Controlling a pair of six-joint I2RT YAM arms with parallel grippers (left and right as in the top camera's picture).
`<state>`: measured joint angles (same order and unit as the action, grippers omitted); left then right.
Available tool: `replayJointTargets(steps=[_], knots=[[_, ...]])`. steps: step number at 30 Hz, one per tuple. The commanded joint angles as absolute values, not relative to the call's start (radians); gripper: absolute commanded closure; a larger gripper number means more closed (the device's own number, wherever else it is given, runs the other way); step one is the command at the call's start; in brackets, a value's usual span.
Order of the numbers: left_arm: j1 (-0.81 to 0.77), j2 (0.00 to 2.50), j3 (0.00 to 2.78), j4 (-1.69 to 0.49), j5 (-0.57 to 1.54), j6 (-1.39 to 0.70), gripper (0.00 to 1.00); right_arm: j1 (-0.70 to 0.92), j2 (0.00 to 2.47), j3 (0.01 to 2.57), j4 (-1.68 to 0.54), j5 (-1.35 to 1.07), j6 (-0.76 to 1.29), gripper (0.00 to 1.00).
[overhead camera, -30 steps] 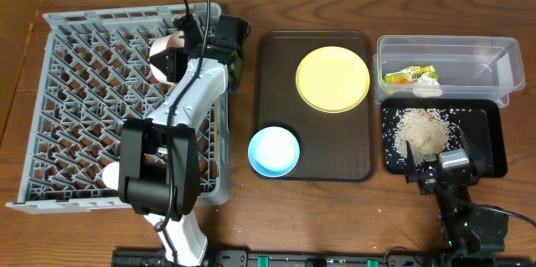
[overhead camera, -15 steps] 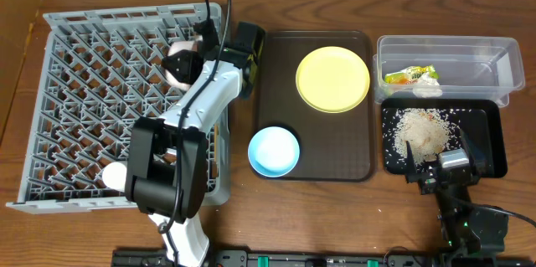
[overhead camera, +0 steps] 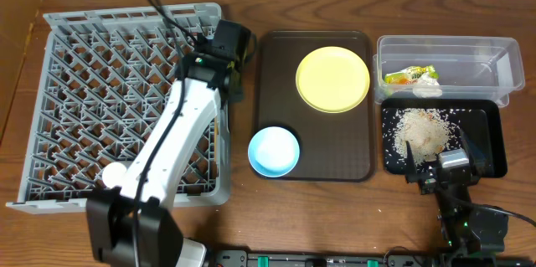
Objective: Sort waste into correct bins and load items into the dishwasher
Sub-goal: 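Reach the left gripper to the light blue bowl and grip its rim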
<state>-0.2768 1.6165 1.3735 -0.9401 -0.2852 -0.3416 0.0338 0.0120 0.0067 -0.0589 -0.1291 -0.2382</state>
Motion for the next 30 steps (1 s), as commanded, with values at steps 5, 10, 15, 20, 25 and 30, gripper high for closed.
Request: replayJointTargets(steps=[5, 10, 15, 20, 25, 30], knots=[[-0.28, 1.642, 1.293, -0.979, 0.144, -0.352, 0.41, 0.025, 0.008, 0.006, -0.064, -0.123, -0.224, 0.01], [-0.303, 1.644, 1.178, -0.948, 0.15, -0.353, 0.43, 0.025, 0.008, 0.006, -0.064, -0.123, -0.224, 0.01], [-0.35, 1.644, 1.071, -0.841, 0.15, -0.353, 0.51, 0.025, 0.008, 0.006, -0.064, -0.123, -0.224, 0.01], [-0.402, 1.647, 0.981, -0.705, 0.139, -0.355, 0.56, 0.025, 0.008, 0.006, -0.064, -0.123, -0.224, 0.01], [-0.412, 1.647, 0.916, -0.595, 0.186, -0.417, 0.61, 0.025, 0.008, 0.006, -0.064, -0.123, -0.224, 0.01], [-0.414, 1.647, 0.916, -0.511, 0.384, -0.413, 0.63, 0.025, 0.008, 0.006, -0.064, -0.123, -0.224, 0.01]])
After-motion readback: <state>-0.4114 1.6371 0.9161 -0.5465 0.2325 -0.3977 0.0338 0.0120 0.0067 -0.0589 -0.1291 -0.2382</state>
